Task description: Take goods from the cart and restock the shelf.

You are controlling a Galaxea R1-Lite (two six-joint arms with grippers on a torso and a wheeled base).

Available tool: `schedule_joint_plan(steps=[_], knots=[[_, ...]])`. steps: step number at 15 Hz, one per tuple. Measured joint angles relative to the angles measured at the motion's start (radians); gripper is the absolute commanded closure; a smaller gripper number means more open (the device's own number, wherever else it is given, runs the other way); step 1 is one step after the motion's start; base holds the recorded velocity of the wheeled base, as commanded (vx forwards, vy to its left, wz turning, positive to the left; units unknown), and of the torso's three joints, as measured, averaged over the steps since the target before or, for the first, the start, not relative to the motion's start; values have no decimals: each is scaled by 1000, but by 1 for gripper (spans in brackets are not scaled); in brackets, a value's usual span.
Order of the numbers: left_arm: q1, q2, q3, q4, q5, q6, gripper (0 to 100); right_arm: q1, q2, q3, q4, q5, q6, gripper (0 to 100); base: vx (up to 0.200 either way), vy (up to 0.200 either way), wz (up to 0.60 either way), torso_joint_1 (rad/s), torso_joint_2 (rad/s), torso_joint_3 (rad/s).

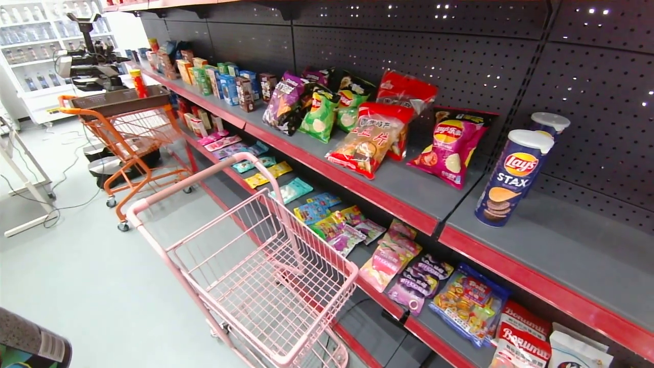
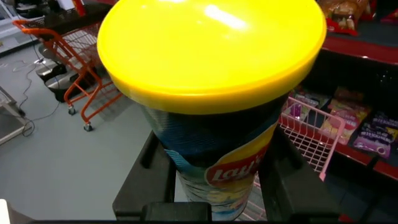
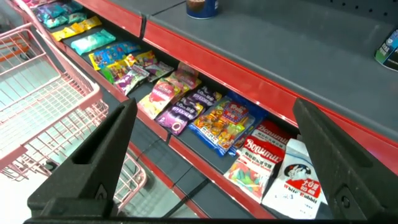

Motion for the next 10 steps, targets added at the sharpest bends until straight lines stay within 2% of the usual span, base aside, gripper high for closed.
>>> schedule_joint_plan(steps=[10], knots=[[0, 3, 6, 0, 0, 1, 100, 0, 0, 0, 0, 0, 0, 0, 0, 0, -600, 6, 1, 2]])
